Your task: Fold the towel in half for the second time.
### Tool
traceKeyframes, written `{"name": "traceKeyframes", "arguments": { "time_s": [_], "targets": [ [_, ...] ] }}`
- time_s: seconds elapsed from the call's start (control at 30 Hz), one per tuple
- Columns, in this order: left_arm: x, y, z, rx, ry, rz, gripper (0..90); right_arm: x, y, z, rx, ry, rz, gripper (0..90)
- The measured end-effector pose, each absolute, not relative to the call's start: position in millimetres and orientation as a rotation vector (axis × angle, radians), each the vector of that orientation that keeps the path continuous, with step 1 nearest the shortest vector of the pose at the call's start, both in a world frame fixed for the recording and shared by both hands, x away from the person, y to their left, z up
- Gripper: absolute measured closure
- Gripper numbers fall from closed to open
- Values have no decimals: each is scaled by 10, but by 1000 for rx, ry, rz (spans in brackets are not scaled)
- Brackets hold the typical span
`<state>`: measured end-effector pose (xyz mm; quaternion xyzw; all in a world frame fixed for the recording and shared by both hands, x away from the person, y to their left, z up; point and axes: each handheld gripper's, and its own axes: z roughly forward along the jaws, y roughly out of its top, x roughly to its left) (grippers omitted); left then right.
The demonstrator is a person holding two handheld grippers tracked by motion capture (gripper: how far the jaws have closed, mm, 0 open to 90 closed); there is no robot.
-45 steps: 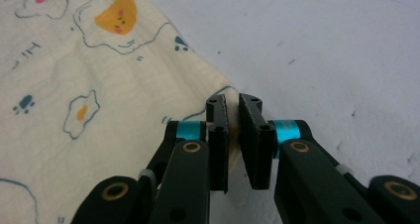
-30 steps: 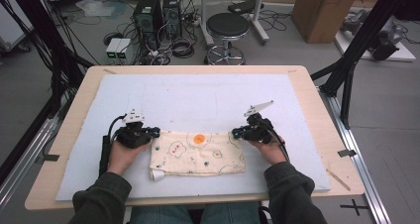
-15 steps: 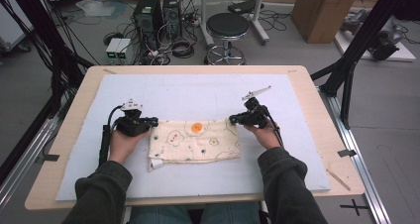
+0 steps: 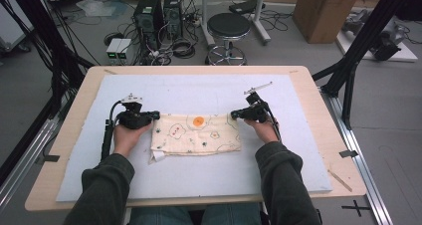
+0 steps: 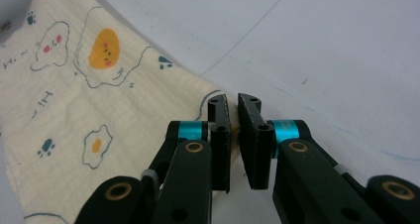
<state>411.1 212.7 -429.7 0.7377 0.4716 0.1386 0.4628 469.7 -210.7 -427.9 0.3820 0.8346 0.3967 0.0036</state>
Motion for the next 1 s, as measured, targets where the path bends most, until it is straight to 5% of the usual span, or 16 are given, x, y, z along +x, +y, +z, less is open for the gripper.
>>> {"name": "traceKeyframes", "arguments": {
  "time_s": [1.0],
  "targets": [
    [3974, 2165, -4187, 1802, 1071, 344, 848, 4600, -2197, -4144, 1170, 2580, 1344, 837]
  ]
}}
